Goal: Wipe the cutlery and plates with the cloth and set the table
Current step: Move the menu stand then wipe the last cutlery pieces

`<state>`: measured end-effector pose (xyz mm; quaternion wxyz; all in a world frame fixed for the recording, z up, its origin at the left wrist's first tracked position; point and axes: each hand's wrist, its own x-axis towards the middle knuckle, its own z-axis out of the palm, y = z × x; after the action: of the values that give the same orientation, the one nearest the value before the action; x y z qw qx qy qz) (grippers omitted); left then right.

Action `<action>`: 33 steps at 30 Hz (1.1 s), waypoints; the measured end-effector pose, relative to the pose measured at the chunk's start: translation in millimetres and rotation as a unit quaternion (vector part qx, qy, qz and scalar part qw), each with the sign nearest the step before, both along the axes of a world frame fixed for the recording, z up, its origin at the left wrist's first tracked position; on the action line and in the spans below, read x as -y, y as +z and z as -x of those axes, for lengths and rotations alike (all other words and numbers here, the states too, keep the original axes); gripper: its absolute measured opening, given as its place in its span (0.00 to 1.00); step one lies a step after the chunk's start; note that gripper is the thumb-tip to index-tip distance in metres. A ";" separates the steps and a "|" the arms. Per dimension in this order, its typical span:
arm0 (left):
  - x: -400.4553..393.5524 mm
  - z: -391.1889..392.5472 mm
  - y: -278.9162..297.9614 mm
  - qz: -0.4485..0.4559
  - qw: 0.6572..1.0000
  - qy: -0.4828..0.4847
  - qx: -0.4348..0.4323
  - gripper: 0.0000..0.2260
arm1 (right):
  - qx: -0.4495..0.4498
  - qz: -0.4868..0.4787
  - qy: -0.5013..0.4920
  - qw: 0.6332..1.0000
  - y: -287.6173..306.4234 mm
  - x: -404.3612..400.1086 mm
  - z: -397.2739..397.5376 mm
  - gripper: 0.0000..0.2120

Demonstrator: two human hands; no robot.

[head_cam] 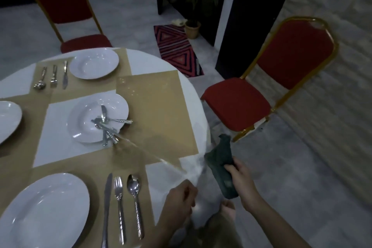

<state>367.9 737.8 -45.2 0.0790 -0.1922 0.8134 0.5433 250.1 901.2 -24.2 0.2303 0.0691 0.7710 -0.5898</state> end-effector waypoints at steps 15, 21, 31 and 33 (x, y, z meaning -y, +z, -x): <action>-75.0 146.3 11.3 0.000 0.946 0.323 0.035 0.10 | -0.014 0.021 0.397 0.917 0.8 21.7 202.7 0.12; -41.6 178.4 9.7 -0.025 0.896 0.444 0.004 0.10 | -0.018 0.027 0.457 0.889 -8.7 67.3 248.0 0.10; 40.5 230.1 8.7 -0.088 0.815 0.572 -0.028 0.09 | -0.012 0.044 0.513 0.857 2.9 160.7 300.0 0.11; 53.7 232.7 14.0 -0.082 0.805 0.588 -0.017 0.09 | -0.009 0.037 0.528 0.848 7.5 181.2 303.2 0.11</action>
<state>135.2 684.1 -31.3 -0.2535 -0.6169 0.4983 0.5540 -53.1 720.0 -16.7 0.5022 -0.3625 0.6709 -0.4078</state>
